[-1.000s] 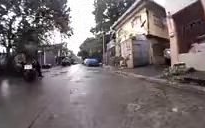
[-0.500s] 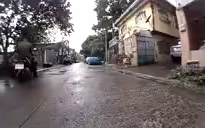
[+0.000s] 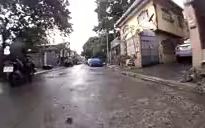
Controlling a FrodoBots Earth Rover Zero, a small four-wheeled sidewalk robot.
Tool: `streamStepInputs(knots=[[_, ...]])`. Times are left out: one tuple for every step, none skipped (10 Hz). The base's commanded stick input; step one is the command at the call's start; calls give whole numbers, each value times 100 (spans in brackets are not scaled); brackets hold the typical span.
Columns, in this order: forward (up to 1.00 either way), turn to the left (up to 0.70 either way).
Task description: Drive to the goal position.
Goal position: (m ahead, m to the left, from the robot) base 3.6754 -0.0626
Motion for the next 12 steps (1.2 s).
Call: streamStepInputs(knots=[[100, 16], [100, 0], [100, 9], [100, 27], [100, 14], [100, 11], [100, 19], [100, 0], [100, 0], [100, 0], [100, 0], [100, 0]])
